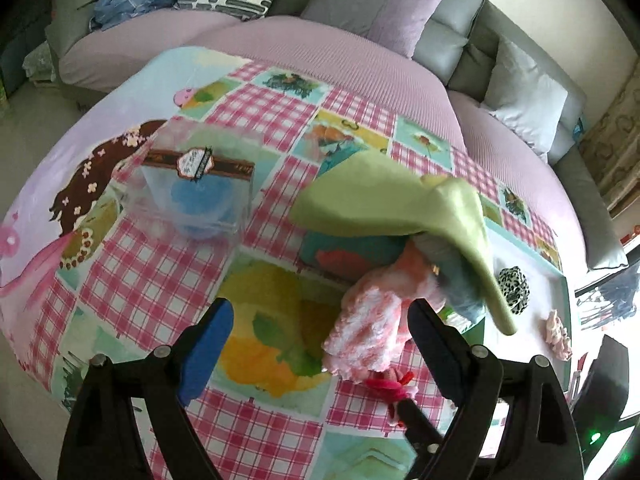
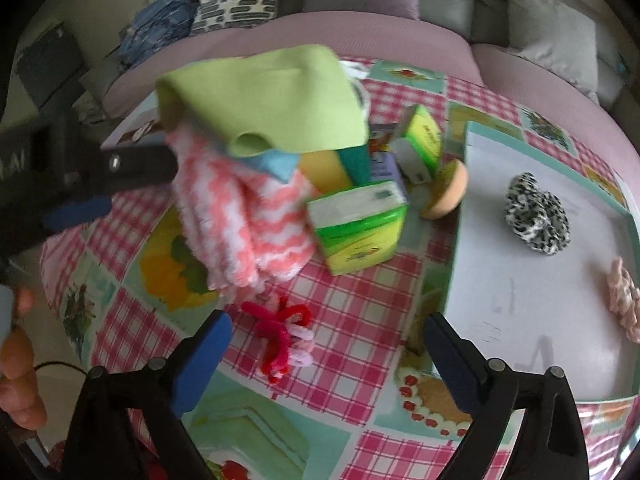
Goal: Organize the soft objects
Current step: 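Grasp the red fuzzy scrunchie with the right tool while the left tool grasps the lime green cloth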
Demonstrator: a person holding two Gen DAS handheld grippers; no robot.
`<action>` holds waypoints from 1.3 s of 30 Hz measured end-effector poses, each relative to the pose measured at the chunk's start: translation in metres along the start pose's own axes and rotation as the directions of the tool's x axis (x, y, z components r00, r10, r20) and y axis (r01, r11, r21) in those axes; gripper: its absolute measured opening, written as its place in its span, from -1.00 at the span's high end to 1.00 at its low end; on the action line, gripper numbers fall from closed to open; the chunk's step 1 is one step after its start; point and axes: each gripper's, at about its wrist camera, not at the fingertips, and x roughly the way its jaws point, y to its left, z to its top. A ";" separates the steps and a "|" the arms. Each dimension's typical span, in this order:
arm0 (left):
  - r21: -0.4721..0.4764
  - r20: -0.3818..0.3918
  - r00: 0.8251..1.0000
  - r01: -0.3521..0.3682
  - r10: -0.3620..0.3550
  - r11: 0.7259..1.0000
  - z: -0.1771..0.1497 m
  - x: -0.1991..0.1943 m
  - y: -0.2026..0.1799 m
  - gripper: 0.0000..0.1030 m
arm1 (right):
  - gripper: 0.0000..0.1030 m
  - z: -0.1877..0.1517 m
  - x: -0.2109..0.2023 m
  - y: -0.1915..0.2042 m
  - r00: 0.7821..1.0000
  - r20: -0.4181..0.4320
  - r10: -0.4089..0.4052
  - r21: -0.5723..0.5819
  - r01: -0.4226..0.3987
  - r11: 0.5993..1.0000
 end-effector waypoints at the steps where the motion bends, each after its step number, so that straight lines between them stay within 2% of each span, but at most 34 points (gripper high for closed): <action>1: -0.002 0.000 1.000 -0.003 0.003 1.000 0.001 0.000 0.001 -0.73 | -0.85 0.000 0.001 0.003 1.000 -0.004 0.000 -0.011 -0.001 1.000; 7: -0.044 -0.013 1.000 -0.018 0.018 0.999 -0.001 0.004 0.010 -0.73 | -0.52 -0.004 0.011 0.012 0.999 -0.038 0.008 -0.036 -0.009 0.999; 13: -0.069 -0.027 0.999 -0.027 0.026 0.997 0.000 0.009 0.017 -0.73 | -0.29 -0.012 0.021 0.019 0.996 -0.083 0.022 -0.054 -0.026 0.998; 16: -0.074 -0.037 0.999 -0.030 0.027 0.997 0.000 0.013 0.018 -0.73 | -0.22 -0.015 0.028 0.023 0.994 -0.109 0.016 -0.062 -0.023 0.998; 21: -0.085 -0.072 0.997 -0.041 0.035 0.996 -0.001 0.024 0.024 -0.73 | -0.18 -0.013 0.033 0.031 0.994 -0.105 -0.012 -0.091 0.003 0.996; 29: -0.093 -0.089 0.995 -0.056 0.048 0.994 -0.002 0.030 0.031 -0.73 | 0.34 -0.011 0.032 0.040 0.995 -0.096 -0.022 -0.098 0.012 0.995; 36: -0.091 -0.058 0.998 -0.043 0.038 0.995 0.000 0.021 0.029 -0.73 | 0.37 -0.007 0.031 0.027 0.996 -0.088 -0.006 -0.073 0.000 0.997; 39: -0.084 -0.030 0.999 -0.035 0.033 0.996 0.000 0.013 0.028 -0.73 | 0.37 -0.004 0.020 0.019 0.998 -0.059 -0.006 -0.053 0.003 0.999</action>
